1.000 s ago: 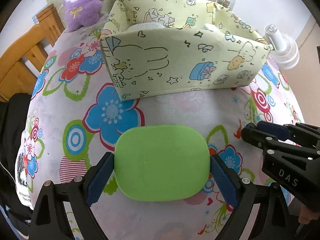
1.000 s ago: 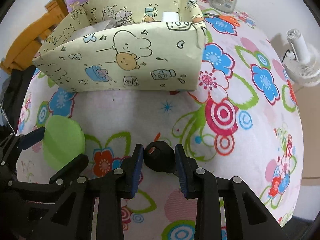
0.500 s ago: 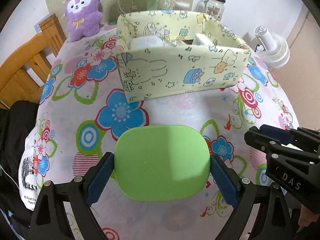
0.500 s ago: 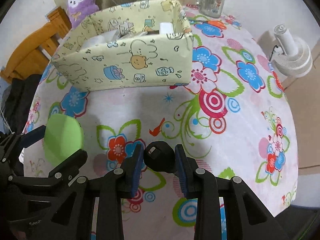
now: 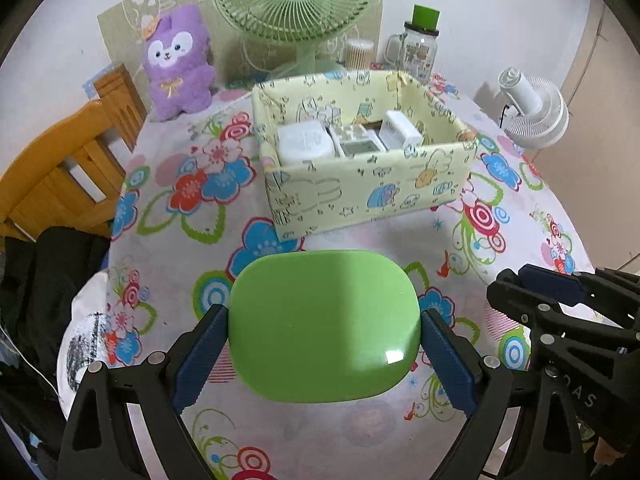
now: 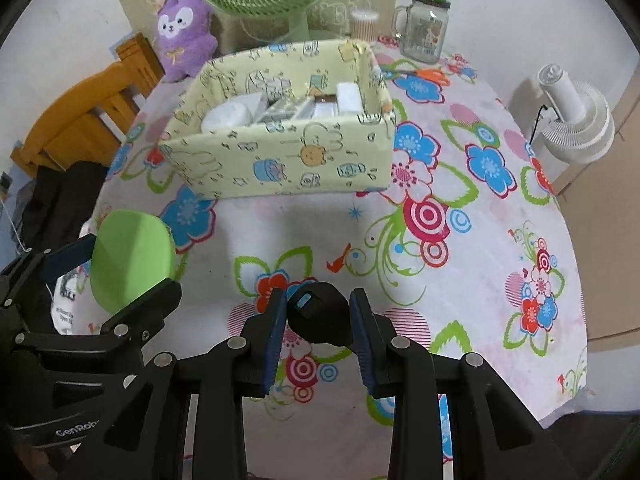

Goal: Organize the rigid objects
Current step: 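Lift green lid with left tool while right tool lifts key toward fabric box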

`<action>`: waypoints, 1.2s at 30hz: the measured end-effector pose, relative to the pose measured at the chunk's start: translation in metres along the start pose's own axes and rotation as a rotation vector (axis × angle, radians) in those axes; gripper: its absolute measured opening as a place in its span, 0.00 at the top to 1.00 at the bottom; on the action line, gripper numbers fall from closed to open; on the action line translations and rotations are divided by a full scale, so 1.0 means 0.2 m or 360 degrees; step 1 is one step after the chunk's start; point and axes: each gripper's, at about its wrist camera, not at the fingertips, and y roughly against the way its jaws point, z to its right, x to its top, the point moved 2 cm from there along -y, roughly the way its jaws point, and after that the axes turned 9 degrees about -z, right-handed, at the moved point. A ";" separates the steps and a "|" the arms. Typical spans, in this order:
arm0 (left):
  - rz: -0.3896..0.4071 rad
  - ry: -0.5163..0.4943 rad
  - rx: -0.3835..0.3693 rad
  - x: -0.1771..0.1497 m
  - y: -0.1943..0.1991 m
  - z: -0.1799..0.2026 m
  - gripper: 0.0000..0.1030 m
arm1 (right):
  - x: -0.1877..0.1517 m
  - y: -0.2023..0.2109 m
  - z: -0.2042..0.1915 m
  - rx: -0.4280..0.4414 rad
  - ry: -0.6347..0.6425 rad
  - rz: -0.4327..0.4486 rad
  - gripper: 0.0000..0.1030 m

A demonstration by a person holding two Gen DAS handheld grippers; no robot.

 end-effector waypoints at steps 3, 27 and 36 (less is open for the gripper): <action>0.0026 -0.0008 0.0005 0.01 0.04 -0.01 0.08 | 0.00 0.05 -0.01 0.0018 -0.0014 0.0027 0.66; 0.0190 0.0000 -0.0038 0.06 0.32 -0.04 0.08 | 0.00 0.37 -0.07 -0.0025 -0.0033 0.0209 0.66; 0.0213 0.0036 -0.0034 0.11 0.38 -0.07 0.08 | 0.08 0.43 -0.10 -0.0034 0.0007 0.0226 0.66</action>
